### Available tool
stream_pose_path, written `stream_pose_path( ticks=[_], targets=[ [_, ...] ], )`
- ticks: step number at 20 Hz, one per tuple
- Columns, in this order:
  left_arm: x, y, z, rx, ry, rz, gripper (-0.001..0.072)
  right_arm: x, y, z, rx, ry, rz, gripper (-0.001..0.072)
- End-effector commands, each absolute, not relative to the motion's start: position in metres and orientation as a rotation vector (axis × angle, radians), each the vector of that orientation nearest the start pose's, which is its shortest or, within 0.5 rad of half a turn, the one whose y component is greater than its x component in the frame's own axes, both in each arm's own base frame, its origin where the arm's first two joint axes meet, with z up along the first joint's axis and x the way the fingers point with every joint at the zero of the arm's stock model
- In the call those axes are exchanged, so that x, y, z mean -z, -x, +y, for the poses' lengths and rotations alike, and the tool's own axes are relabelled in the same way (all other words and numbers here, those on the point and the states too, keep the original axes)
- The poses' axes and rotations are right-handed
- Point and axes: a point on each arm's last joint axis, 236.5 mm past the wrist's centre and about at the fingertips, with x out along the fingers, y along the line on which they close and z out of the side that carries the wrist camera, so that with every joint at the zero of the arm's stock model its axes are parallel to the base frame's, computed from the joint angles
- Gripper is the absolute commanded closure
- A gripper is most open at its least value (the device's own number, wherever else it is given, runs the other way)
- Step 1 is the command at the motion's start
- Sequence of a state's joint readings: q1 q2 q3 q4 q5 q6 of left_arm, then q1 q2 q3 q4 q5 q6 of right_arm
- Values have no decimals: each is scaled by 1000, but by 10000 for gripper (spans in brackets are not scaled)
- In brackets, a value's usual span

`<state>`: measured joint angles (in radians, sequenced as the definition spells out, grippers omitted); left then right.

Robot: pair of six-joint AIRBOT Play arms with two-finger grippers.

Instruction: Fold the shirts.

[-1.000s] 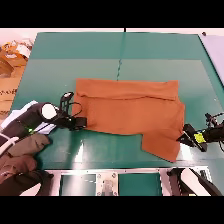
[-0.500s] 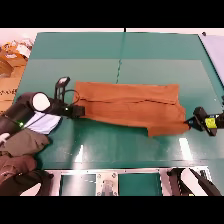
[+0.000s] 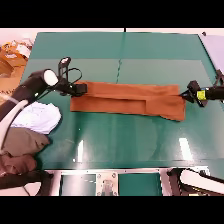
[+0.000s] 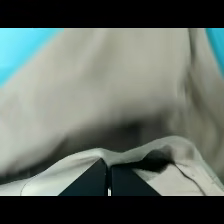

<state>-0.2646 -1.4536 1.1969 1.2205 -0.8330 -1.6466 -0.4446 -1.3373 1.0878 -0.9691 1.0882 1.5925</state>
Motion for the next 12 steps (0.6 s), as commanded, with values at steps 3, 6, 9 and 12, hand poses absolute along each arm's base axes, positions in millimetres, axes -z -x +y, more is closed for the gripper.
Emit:
stream_pose_path(
  ticks=[3,6,9,12],
  targets=[
    [55,-491,-190,276,285,1121,644,43,-470,-62,66,-858,1135,649],
    [43,-511,-183,259,301,1048,44,45,-483,-83,60,-813,1103,331],
    [16,-530,-148,220,314,1022,45,28,-468,-121,39,-768,1109,259],
    [-16,-554,-106,156,375,960,46,34,-432,-155,29,-793,1164,160]
  ],
)
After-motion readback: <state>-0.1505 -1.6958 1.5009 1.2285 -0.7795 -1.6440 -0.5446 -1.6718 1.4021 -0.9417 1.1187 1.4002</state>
